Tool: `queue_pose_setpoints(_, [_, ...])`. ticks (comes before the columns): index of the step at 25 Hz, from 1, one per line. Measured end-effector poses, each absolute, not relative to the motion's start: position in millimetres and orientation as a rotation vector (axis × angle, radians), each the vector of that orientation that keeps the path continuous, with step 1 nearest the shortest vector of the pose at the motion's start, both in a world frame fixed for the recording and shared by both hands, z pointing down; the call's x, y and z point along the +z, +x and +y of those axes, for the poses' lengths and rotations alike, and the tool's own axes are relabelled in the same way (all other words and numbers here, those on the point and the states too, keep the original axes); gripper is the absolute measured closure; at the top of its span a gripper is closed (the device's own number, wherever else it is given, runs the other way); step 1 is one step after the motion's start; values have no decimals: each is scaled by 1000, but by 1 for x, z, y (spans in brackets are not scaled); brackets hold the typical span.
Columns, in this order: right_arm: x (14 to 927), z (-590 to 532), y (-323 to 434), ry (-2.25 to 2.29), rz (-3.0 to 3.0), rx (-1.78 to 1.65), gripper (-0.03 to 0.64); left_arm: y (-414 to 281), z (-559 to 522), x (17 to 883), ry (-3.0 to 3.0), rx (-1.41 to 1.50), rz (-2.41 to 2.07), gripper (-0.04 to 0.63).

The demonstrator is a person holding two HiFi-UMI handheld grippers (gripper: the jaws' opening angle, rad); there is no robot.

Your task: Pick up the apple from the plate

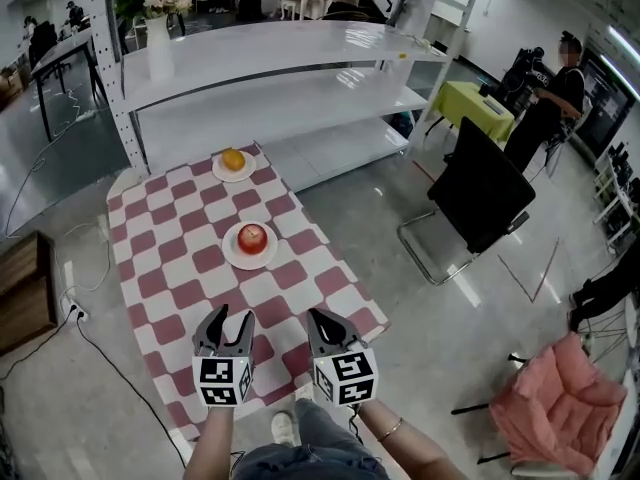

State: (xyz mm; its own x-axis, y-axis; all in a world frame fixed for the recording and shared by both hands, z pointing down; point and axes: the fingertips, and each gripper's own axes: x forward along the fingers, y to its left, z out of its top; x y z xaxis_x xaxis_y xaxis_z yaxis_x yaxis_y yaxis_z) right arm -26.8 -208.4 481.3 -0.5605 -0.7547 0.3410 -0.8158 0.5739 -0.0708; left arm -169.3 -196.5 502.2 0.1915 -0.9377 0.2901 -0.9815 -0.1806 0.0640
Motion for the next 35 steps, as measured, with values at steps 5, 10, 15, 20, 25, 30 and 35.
queue_pose_setpoints(5, [487, -252, -25, 1267, -2534, 340, 607, -168, -240, 508, 2214, 302, -1837, 360])
queue_pose_setpoints(10, [494, -290, -28, 1226, -2543, 357, 607, -164, -277, 515, 2194, 323, -1831, 331])
queue_pose_setpoints(15, [504, -323, -39, 1155, -2546, 361, 607, -169, -312, 525, 2153, 324, -1843, 316])
queue_pose_setpoints(20, [511, -350, -45, 1124, -2553, 361, 607, -174, -342, 537, 2130, 363, -1857, 298])
queue_pose_setpoints(25, [518, -376, -45, 1119, -2545, 378, 607, -180, -369, 552, 2092, 390, -1877, 279])
queue_pose_setpoints(30, [529, -393, -44, 1103, -2533, 397, 607, -181, -392, 568, 2085, 461, -1865, 271])
queue_pose_setpoints(35, [542, -407, -43, 1091, -2509, 418, 607, -185, -413, 581, 2075, 551, -1874, 249])
